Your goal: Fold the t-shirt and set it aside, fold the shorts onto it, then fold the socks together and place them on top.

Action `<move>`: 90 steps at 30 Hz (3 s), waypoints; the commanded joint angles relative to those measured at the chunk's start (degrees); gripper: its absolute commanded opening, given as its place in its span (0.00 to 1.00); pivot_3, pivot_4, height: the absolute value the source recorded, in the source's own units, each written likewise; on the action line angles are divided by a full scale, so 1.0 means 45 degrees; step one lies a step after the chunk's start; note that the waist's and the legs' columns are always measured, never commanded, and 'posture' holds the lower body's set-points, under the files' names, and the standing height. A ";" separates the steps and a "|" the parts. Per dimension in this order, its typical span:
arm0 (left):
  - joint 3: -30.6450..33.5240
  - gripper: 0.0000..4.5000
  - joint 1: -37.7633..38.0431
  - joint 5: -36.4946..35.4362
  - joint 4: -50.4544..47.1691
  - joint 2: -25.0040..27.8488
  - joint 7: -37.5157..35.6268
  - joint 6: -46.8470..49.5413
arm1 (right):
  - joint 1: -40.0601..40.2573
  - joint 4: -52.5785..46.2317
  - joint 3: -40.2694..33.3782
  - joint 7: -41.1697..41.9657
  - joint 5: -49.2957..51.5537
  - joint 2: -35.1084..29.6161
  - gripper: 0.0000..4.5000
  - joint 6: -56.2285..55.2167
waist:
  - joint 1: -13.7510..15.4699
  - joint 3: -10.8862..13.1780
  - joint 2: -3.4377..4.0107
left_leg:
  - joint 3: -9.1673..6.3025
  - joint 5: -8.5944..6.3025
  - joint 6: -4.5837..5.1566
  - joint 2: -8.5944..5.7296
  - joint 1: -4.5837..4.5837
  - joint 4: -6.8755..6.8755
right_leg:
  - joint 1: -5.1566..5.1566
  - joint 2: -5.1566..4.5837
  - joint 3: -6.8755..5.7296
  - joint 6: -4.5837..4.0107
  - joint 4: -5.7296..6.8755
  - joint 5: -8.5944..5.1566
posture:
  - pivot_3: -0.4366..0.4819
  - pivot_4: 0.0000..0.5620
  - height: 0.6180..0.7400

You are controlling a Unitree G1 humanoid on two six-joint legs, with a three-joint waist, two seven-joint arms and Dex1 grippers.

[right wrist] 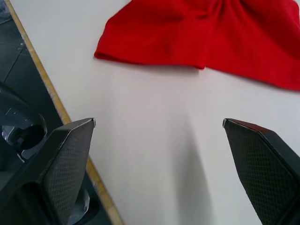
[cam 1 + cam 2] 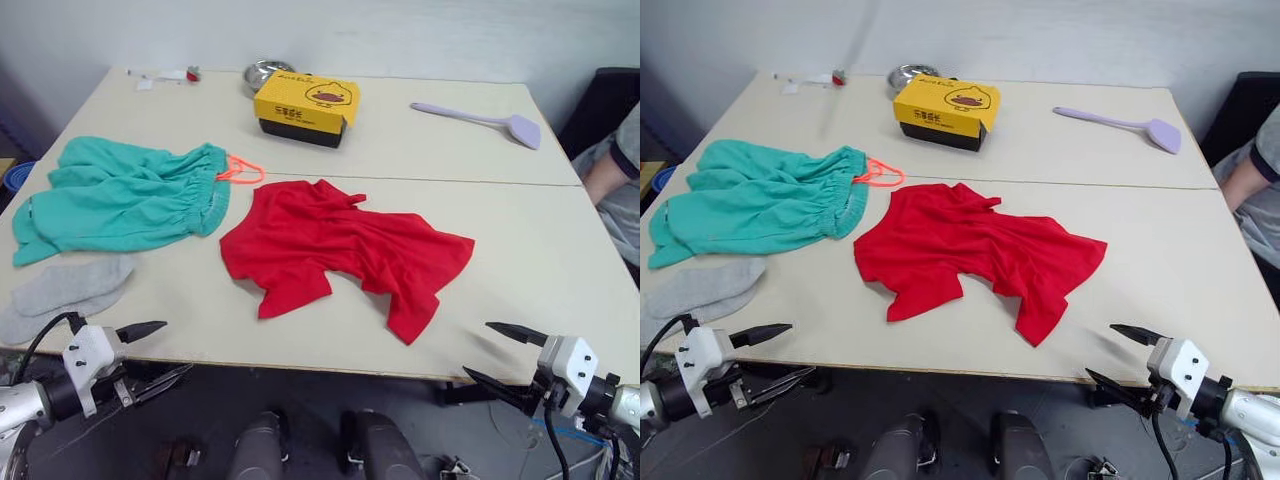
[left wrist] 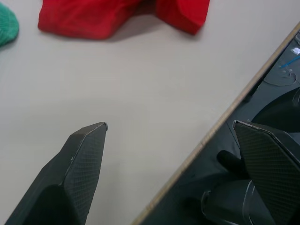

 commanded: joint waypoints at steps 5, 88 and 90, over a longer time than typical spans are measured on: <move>0.0082 1.00 0.0008 -0.0102 0.0146 0.0183 -0.0214 -0.0111 | 0.0290 -0.0578 -0.0491 0.0154 0.0326 0.0058 0.99 -0.0237 | -0.0198 -0.0007 -0.0011 | -0.0008 -0.0006 0.0009 0.0006 0.0002 0.0007 | 0.0002 0.0001 -0.0011 0.0200 0.0018 0.0111 | 0.48 0.27 1.00; -0.3139 0.00 -0.1271 -0.0255 -0.0196 0.3513 -0.3505 0.2105 | -0.1656 -0.2736 0.2217 0.1490 -0.1442 -0.3391 0.01 0.5025 | -0.0146 -0.0268 -0.0019 | -0.0066 -0.0165 -0.0071 0.0009 0.0194 -0.0110 | 0.0113 0.0016 -0.0041 0.0168 0.0130 -0.0204 | 0.48 0.27 1.00; -0.2873 0.00 -0.0740 -0.0591 -0.0734 0.3609 -0.3475 0.2728 | -0.1242 -0.2796 0.2074 0.2663 -0.0723 -0.3703 0.01 0.4890 | -0.0092 -0.0240 -0.0036 | -0.0066 -0.0182 -0.0060 0.0009 0.0192 -0.0101 | 0.0121 0.0015 -0.0041 0.0171 0.0118 -0.0208 | 0.48 0.27 1.00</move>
